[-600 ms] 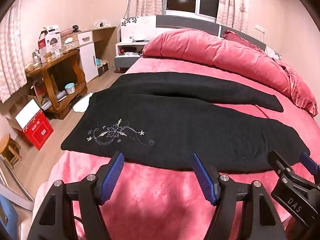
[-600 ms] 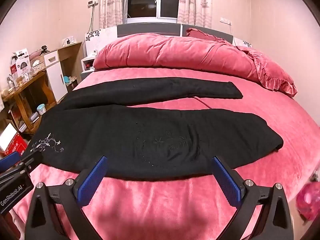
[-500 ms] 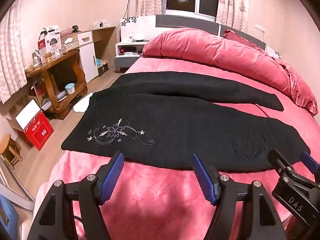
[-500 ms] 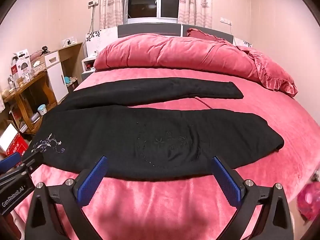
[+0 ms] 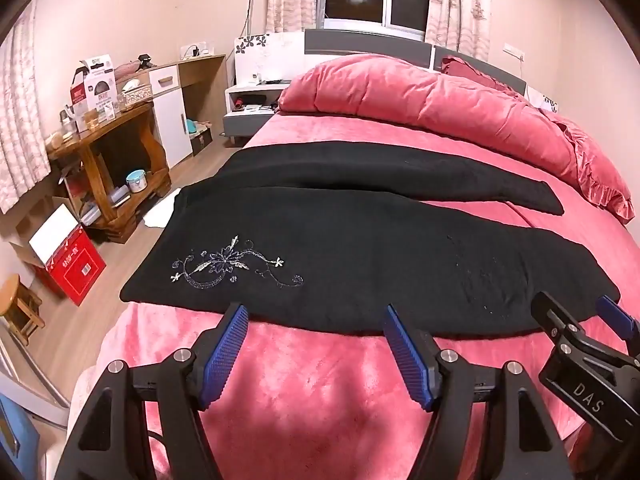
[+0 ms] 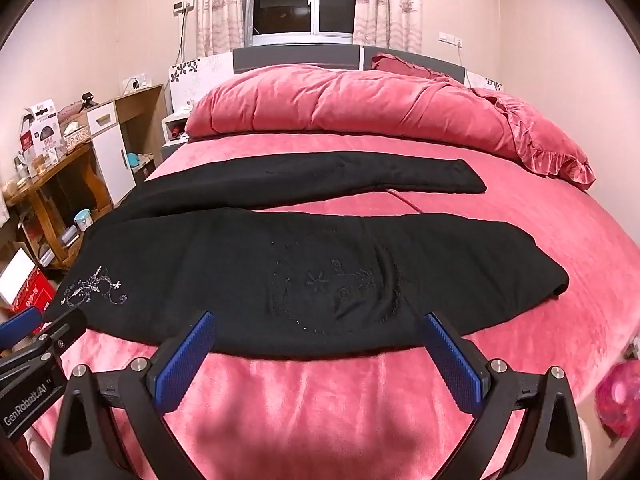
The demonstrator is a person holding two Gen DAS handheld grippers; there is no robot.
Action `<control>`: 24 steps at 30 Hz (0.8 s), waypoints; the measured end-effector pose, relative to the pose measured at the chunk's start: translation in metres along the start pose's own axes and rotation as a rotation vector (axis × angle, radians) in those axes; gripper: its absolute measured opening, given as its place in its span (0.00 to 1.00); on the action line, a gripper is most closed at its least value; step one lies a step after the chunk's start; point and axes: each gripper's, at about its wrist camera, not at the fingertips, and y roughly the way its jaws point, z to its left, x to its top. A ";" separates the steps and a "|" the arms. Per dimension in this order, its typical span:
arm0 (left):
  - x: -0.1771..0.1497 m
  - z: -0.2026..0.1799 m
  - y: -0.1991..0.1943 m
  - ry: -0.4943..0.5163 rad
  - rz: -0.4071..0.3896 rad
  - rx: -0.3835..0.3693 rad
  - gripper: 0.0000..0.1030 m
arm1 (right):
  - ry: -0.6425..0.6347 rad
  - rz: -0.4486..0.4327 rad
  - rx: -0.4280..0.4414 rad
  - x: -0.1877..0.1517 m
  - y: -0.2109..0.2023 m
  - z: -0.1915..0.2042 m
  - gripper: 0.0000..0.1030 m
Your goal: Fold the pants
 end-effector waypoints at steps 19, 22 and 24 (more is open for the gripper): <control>-0.004 0.000 0.005 0.001 0.018 0.003 0.70 | -0.001 0.017 0.000 -0.003 0.005 0.000 1.00; -0.004 0.000 0.005 0.003 0.021 0.002 0.70 | -0.001 0.019 -0.002 -0.003 0.006 -0.001 1.00; -0.005 0.001 0.005 0.004 0.021 0.002 0.70 | 0.001 0.017 -0.001 -0.004 0.006 -0.001 1.00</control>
